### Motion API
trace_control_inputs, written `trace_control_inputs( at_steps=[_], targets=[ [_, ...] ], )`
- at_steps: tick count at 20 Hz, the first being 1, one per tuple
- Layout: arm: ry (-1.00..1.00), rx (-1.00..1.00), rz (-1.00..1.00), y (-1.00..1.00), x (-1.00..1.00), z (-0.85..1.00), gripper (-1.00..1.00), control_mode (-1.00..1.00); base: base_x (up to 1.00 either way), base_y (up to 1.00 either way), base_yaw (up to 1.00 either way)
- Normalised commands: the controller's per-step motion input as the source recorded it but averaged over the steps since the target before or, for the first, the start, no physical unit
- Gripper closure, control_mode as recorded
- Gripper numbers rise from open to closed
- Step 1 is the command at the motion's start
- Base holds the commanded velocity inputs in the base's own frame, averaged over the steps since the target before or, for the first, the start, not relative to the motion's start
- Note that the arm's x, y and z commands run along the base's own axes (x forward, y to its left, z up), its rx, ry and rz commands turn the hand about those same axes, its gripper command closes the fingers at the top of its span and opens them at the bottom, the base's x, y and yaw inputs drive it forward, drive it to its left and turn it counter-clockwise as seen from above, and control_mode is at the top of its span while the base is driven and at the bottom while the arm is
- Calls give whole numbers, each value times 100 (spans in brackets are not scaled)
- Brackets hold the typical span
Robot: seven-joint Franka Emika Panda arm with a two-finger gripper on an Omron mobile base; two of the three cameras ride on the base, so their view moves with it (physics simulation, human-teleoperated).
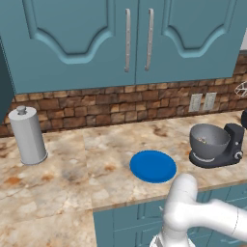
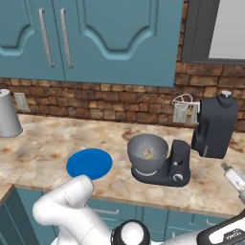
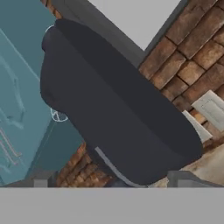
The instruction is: Add butter and sugar cubes to the stand mixer bowl and then turn on the stand mixer to begin making frosting.
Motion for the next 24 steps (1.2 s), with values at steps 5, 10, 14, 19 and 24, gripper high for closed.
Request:
trace_control_inputs(
  at_steps=[5, 10, 14, 19, 24],
  targets=[
    [-12, -15, -21, 5, 18, 21, -100, -100, 0, 0, 0],
    [-1, -14, -16, -11, 21, 18, -100, -100, 0, 0, 0],
    [-6, -15, -11, -15, 1, 5, -100, -100, 0, 0, 0],
    [-3, -14, -1, -7, 8, 4, -100, -100, 0, 0, 0],
    [0, -13, 10, 0, 31, 4, -100, -100, 0, 0, 0]
  ],
)
